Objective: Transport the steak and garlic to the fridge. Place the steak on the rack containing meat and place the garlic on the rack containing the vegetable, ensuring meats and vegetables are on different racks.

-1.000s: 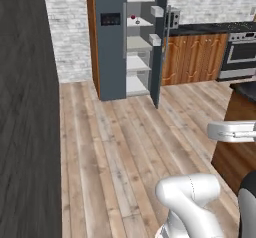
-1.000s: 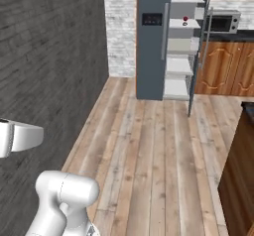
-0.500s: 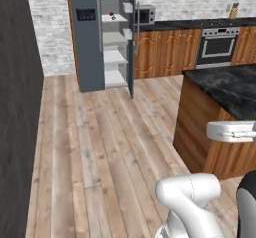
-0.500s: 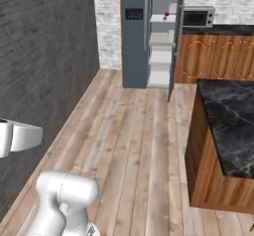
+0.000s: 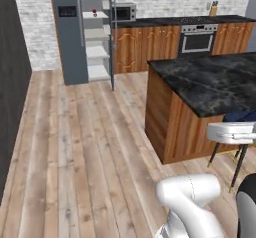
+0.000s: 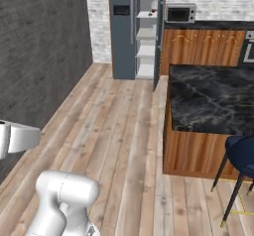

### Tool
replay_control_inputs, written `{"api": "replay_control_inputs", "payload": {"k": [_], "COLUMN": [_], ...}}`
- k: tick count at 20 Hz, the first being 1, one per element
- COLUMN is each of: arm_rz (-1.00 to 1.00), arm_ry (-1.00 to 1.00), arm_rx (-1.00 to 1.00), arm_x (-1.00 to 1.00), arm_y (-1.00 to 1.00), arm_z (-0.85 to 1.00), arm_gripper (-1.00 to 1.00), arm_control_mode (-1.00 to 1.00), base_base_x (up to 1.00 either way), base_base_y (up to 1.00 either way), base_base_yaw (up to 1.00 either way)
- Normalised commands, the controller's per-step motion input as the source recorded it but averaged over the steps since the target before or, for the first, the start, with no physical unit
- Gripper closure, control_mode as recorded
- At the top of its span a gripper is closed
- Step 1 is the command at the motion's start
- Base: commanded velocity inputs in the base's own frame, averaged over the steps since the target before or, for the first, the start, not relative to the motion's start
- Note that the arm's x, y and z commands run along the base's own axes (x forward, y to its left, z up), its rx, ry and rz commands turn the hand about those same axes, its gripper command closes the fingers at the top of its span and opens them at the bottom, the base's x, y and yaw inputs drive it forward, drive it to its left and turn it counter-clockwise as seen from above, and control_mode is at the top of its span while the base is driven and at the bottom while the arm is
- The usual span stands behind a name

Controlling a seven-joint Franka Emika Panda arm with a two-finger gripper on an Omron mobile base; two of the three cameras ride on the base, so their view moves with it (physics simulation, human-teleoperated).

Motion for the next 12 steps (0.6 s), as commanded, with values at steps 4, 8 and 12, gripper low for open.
{"api": "replay_control_inputs", "payload": {"k": [4,8,12], "arm_rz": [0.0,0.0,0.0], "arm_ry": [0.0,0.0,0.0], "arm_rx": [0.0,0.0,0.0], "arm_x": [0.0,0.0,0.0], "arm_y": [0.0,0.0,0.0], "arm_z": [0.0,0.0,0.0], "arm_gripper": [-1.0,-1.0,-1.0], "arm_control_mode": [1.0,1.0,1.0], "base_base_x": [-0.51,-0.41,-0.28], "base_base_y": [-1.0,-1.0,-1.0], "base_base_yaw": [0.0,0.0,0.0]}}
